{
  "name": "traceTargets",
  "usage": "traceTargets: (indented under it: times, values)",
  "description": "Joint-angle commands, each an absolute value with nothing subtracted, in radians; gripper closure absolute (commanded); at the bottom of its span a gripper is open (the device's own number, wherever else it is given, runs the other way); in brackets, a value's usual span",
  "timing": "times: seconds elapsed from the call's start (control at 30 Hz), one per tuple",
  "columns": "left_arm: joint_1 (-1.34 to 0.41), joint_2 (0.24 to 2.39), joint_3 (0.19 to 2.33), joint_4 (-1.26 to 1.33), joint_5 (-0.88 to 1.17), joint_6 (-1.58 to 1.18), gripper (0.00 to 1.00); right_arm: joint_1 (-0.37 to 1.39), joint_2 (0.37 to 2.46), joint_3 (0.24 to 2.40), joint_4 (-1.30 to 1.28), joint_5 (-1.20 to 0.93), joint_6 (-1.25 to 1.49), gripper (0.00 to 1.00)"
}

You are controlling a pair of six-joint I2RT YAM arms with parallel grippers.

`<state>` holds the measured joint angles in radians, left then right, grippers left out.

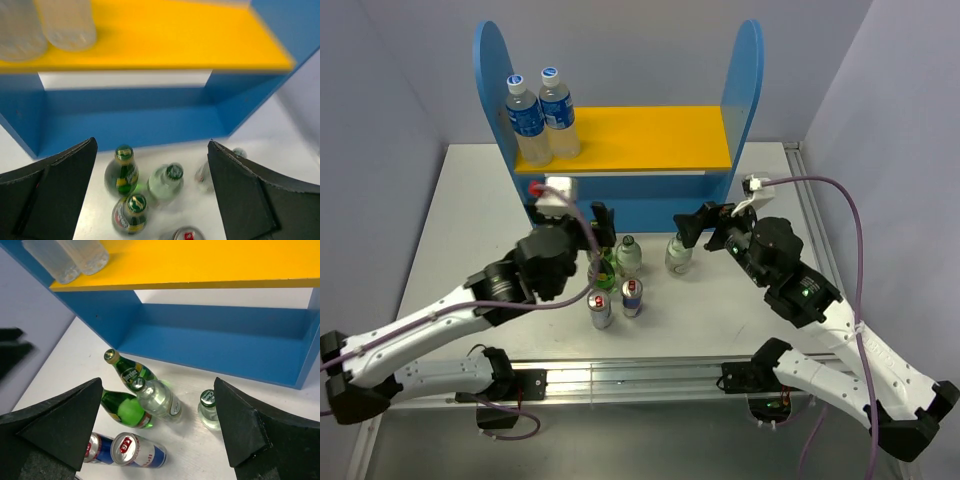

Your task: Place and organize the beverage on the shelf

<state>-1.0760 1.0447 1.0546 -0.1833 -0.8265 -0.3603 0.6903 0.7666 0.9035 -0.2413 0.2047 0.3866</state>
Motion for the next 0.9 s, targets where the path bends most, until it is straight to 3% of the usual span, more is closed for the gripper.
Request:
traceTargets:
  times: [0.0,0.07,0.13,0.2,0.33,0.5,0.53,0.63,0.73,0.87]
  values:
    - [-1.083,0.898,1.017,-0.045,-0.909,-0.324,0.01,0.722,0.736,0.871,-0.21,0.265,0.383,0.01]
    - [-1.081,0.833,0.884,0.105,-0.945,-0.246,0.01,0.753,0.707,0.827,-0.183,0.278,0.402,0.02]
    - [-1.081,0.833,0.891,0.069,-0.963,-0.235,0.01,0.799,0.675,0.778,-0.113,0.305,0.403,0.03]
    - [-1.083,0.844,0.913,-0.041,-1.011,-0.27,0.01,0.912,0.632,0.692,-0.048,0.352,0.379,0.03]
    - [-1.083,0.769,0.789,0.114,-1.141,-0.232,0.01,1.119,0.661,0.684,-0.073,0.46,0.374,0.04]
    - [-1.058,0.748,0.814,-0.135,-1.135,-0.433,0.01,1.295,0.686,0.678,-0.196,0.803,0.5,0.0]
    - [-1.058,0.777,0.815,-0.217,-1.156,-0.464,0.01,1.295,0.693,0.673,-0.253,0.907,0.53,0.0]
    - [-1.052,0.83,0.816,-0.336,-1.197,-0.615,0.01,1.212,0.762,0.673,-0.323,0.916,0.569,0.0]
    - [-1.016,0.824,0.784,-0.304,-1.079,-0.609,0.01,1.067,0.84,0.701,-0.306,0.772,0.586,0.0]
    - [-0.901,0.793,0.726,-0.215,-0.902,-0.549,0.01,1.0,0.906,0.707,-0.25,0.788,0.557,0.0]
